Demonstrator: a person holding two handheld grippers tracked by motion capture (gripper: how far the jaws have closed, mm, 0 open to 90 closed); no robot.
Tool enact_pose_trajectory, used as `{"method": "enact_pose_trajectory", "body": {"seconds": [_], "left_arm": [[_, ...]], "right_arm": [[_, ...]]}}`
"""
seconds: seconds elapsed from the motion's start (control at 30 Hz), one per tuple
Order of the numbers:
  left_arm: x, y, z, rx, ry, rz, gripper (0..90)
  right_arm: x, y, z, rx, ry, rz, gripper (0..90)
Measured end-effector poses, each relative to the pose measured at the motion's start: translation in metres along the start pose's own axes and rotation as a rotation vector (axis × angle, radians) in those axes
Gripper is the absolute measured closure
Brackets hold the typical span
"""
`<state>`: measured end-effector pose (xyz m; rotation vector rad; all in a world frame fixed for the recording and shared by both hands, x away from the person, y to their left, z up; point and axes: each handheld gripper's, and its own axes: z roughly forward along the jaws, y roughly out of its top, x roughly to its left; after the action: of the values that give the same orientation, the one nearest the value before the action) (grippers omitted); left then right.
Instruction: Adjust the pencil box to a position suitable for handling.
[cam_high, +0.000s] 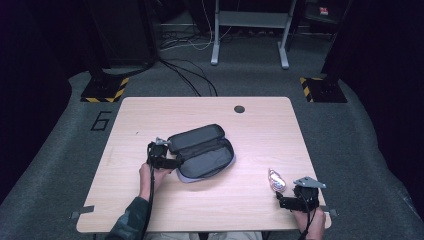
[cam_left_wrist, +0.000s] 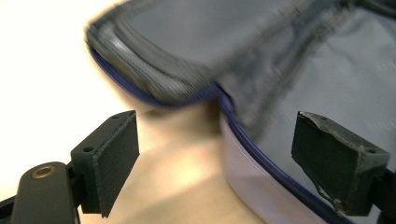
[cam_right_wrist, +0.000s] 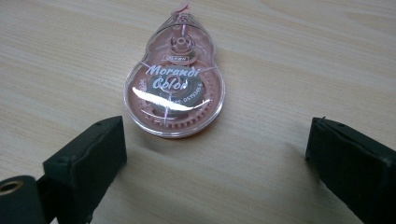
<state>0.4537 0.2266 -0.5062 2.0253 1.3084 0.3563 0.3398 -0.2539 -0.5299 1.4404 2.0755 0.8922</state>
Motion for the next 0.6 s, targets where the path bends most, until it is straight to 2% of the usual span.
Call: {"method": "enact_pose_trajectory", "body": {"seconds": [0.03, 0.07, 0.1, 0.13, 0.17, 0.2, 0.27, 0.3, 0.33, 0.47, 0.57, 0.6], "left_arm": [[0.0, 0.0, 0.0, 0.0, 0.0, 0.0, 17.4], [-0.008, -0.003, 0.0, 0.01, 0.0, 0.002, 21.4], [-0.008, -0.003, 0.0, 0.01, 0.0, 0.002, 26.3], [-0.014, -0.004, 0.0, 0.009, -0.004, 0.003, 30.6], [-0.014, -0.003, 0.0, 0.023, -0.009, 0.028, 36.8], [-0.016, -0.003, 0.001, 0.013, -0.004, 0.007, 41.6], [-0.015, -0.002, 0.003, 0.021, -0.006, 0.016, 49.9], [-0.013, -0.001, 0.005, 0.03, -0.012, 0.033, 52.5], [-0.013, -0.001, 0.007, 0.022, -0.01, 0.022, 55.3], [-0.009, 0.004, 0.009, 0.025, -0.01, 0.052, 65.2], [-0.007, 0.007, 0.011, 0.02, -0.015, 0.053, 70.8], [-0.005, 0.01, 0.013, 0.021, -0.016, 0.072, 72.5]], "right_arm": [[0.0, 0.0, 0.0, 0.0, 0.0, 0.0, 4.7], [0.0, 0.0, 0.0, 0.0, 0.0, 0.0, 4.7], [0.0, 0.0, 0.0, 0.0, 0.0, 0.0, 4.7], [0.0, 0.0, 0.0, 0.0, 0.0, 0.0, 4.7], [0.0, 0.0, 0.0, 0.0, 0.0, 0.0, 4.7], [0.0, 0.0, 0.0, 0.0, 0.0, 0.0, 4.7], [0.0, 0.0, 0.0, 0.0, 0.0, 0.0, 4.8], [0.0, 0.0, 0.0, 0.0, -0.001, 0.0, 4.7], [0.0, 0.0, 0.0, 0.0, -0.001, 0.0, 4.7], [0.0, 0.0, 0.0, 0.0, 0.0, 0.0, 4.7], [0.0, 0.0, 0.0, 0.0, 0.0, 0.0, 4.8], [0.0, 0.0, 0.0, -0.002, 0.001, 0.006, 5.1]]}}
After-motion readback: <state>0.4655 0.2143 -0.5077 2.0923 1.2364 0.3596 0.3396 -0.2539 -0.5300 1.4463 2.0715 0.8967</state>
